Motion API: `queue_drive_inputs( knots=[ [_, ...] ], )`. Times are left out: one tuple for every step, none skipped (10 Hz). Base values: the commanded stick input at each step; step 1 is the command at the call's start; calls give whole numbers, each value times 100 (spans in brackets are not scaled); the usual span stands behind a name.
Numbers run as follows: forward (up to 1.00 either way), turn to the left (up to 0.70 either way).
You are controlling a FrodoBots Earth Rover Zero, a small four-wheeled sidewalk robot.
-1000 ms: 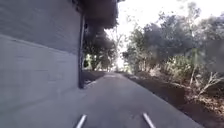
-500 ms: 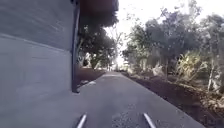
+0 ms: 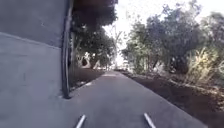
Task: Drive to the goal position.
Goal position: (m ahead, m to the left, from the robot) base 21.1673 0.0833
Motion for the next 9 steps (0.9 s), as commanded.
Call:
queue_drive_inputs(
  knots=[
    [100, 0],
    [100, 0],
    [100, 0],
    [100, 0],
    [100, 0],
    [100, 0],
    [100, 0],
    [100, 0],
    [100, 8]
  ],
)
